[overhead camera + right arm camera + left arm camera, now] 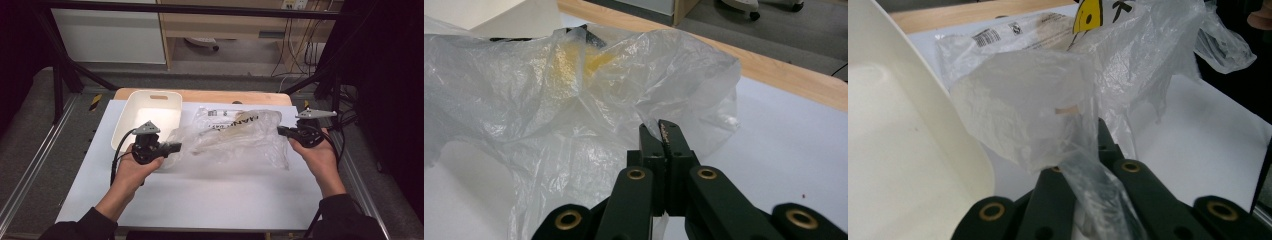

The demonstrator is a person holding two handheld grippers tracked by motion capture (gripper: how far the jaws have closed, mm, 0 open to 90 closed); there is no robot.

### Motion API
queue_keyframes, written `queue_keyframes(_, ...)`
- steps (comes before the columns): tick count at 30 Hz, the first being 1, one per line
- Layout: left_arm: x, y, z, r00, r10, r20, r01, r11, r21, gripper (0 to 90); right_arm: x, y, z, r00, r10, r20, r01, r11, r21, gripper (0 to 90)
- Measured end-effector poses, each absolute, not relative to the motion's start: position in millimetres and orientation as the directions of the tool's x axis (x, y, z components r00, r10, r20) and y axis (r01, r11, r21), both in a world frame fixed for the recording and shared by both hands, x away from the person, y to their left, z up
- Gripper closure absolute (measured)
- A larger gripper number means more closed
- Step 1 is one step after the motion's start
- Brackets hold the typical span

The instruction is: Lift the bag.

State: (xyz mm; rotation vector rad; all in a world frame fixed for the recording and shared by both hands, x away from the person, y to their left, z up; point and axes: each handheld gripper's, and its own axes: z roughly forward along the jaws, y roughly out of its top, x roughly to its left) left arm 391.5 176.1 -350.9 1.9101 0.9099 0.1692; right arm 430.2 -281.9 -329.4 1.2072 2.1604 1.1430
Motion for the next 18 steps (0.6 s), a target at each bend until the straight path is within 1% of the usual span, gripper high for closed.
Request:
queue_keyframes(9,368,177,-384,0.704,0.643,-0.301,0.552,-0.23,0.801,90.0,411,-282,-353,-0.534,0.843,0.061,0.518,0.27,0.812,90.0)
queue_keyframes(13,359,180,-399,0.692,0.637,-0.34,0.569,-0.19,0.8,90.0,403,-283,-365,-0.523,0.849,0.077,0.532,0.254,0.808,90.0)
queue_keyframes(16,356,179,-410,0.686,0.642,-0.343,0.581,-0.198,0.79,90.0,396,-282,-374,-0.512,0.855,0.084,0.54,0.245,0.806,90.0)
queue_keyframes(18,353,179,-414,0.688,0.65,-0.323,0.579,-0.222,0.785,90.0,392,-281,-381,-0.509,0.856,0.092,0.545,0.237,0.804,90.0)
